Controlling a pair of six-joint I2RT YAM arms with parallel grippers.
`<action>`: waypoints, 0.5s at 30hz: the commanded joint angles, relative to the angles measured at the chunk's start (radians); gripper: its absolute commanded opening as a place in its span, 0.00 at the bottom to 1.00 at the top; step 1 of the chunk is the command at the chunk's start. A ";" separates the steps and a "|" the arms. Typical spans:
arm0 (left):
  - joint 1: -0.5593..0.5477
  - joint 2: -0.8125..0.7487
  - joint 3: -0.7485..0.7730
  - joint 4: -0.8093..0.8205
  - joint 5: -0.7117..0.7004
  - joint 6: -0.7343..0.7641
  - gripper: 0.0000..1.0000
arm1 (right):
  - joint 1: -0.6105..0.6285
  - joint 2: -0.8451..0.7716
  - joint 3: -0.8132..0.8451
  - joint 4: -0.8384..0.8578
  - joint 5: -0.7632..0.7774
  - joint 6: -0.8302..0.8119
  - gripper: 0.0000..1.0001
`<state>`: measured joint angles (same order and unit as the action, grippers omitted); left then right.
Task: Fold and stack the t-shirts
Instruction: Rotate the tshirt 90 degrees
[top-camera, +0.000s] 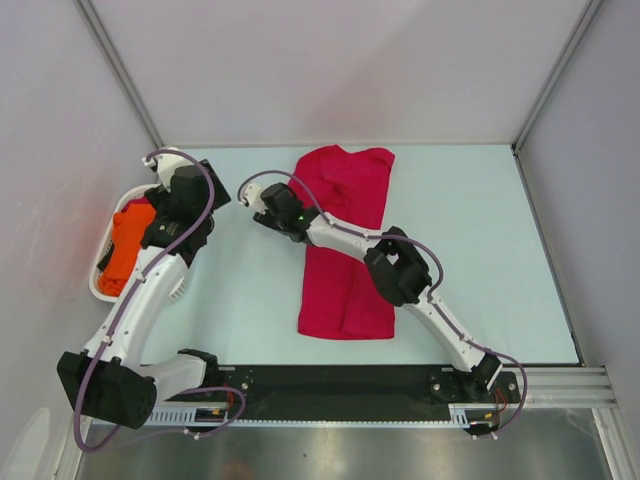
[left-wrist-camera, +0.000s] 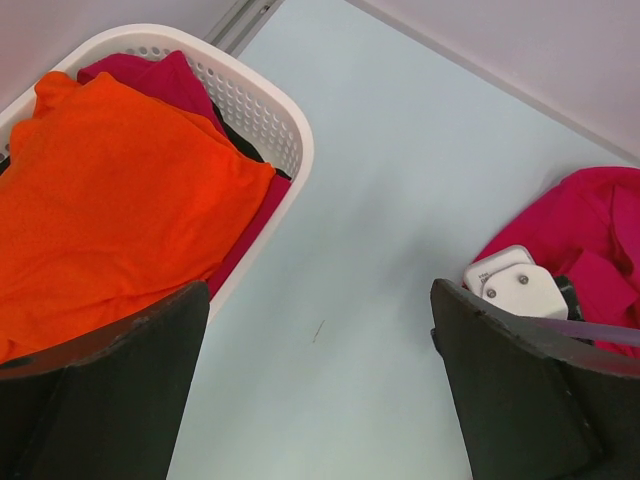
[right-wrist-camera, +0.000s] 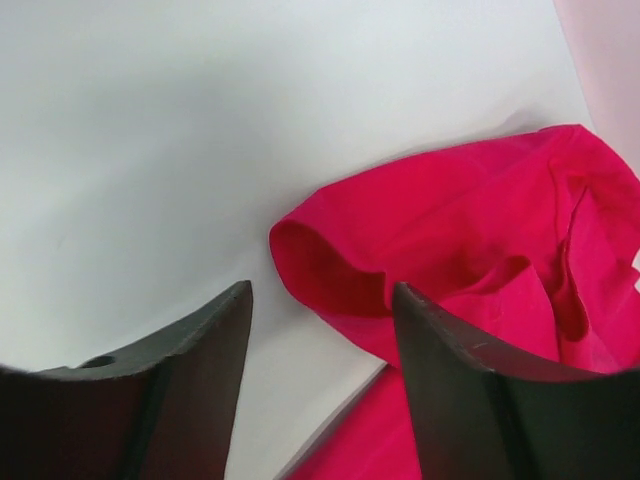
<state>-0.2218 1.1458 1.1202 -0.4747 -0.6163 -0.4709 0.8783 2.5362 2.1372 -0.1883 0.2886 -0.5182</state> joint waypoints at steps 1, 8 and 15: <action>0.012 0.002 0.015 0.008 0.015 -0.015 0.99 | -0.007 0.045 0.079 -0.046 0.009 -0.020 0.67; 0.012 0.015 0.010 0.007 0.024 -0.021 0.99 | -0.019 0.047 0.054 -0.105 0.003 0.009 0.69; 0.012 0.019 0.004 0.007 0.056 -0.034 0.99 | -0.036 0.200 0.223 -0.102 0.138 -0.011 0.66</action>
<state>-0.2203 1.1725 1.1202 -0.4759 -0.5877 -0.4808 0.8566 2.6045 2.2261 -0.2443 0.3168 -0.5167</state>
